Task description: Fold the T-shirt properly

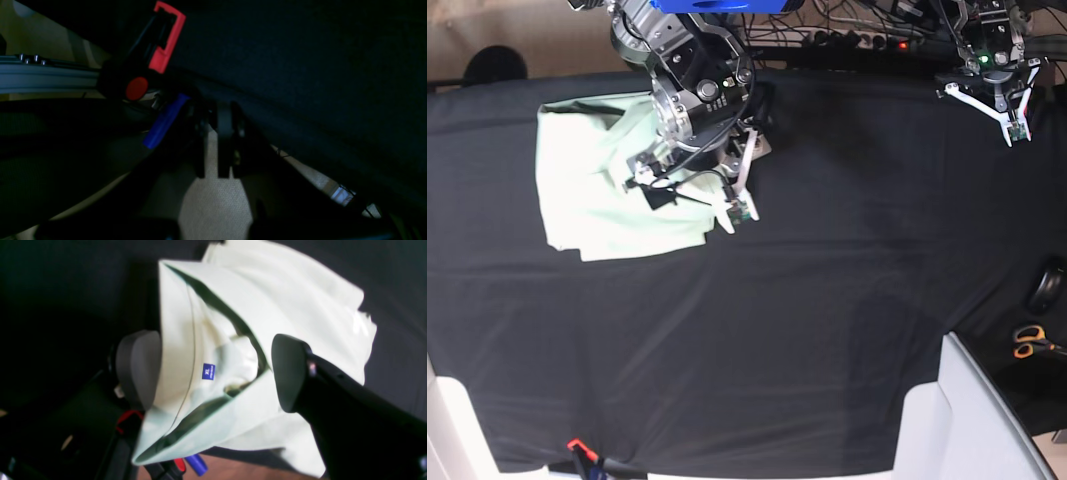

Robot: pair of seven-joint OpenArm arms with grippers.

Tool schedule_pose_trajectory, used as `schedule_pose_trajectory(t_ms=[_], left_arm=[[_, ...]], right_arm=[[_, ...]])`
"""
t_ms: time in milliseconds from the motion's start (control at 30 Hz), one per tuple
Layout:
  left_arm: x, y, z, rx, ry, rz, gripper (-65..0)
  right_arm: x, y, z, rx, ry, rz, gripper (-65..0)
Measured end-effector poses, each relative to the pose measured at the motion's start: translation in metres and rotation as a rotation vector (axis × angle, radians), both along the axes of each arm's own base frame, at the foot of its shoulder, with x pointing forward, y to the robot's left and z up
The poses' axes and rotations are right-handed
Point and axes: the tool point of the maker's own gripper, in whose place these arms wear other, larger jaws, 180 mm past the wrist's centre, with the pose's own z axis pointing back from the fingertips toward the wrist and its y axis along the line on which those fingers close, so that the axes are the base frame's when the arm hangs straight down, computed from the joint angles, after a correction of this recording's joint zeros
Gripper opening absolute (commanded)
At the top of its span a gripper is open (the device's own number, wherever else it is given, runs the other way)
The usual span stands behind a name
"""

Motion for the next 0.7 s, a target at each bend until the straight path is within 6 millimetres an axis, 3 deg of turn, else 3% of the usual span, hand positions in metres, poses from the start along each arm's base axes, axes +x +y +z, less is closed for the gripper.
schedule_pose_trajectory(t_ms=[167, 233, 300, 400, 500, 567, 600, 700], left_arm=[[0.001, 0.000, 0.000, 0.000, -0.003, 0.000, -60.0], [0.001, 0.000, 0.000, 0.000, -0.002, 0.000, -60.0], [0.001, 0.000, 0.000, 0.000, -0.003, 0.000, -60.0], [0.001, 0.000, 0.000, 0.000, -0.003, 0.000, -60.0], [0.002, 0.000, 0.001, 0.004, -0.009, -0.008, -60.0], [0.011, -0.001, 0.005, 0.022, -0.053, -0.037, -60.0], [0.016, -0.002, 0.008, 0.029, -0.076, -0.049, -60.0], [0.027, -0.018, 0.005, 0.015, -0.096, -0.104, -60.0]], right_arm=[[-0.010, 0.024, -0.007, 0.151, 0.106, 0.078, -15.5], [0.003, 0.023, 0.000, 0.180, 0.038, 0.077, -15.5], [0.017, 0.018, 0.019, 0.206, -0.060, 0.095, -15.7], [0.031, -0.002, 0.056, 0.215, -0.175, 0.070, -15.7], [0.032, -0.048, 0.048, 0.167, -0.126, -0.067, -16.5], [0.026, -0.080, 0.036, 0.126, -0.105, -0.149, -23.1], [0.022, -0.091, 0.033, 0.122, -0.108, -0.182, -29.5], [0.008, -0.124, 0.023, 0.105, -0.108, -0.269, -59.2]])
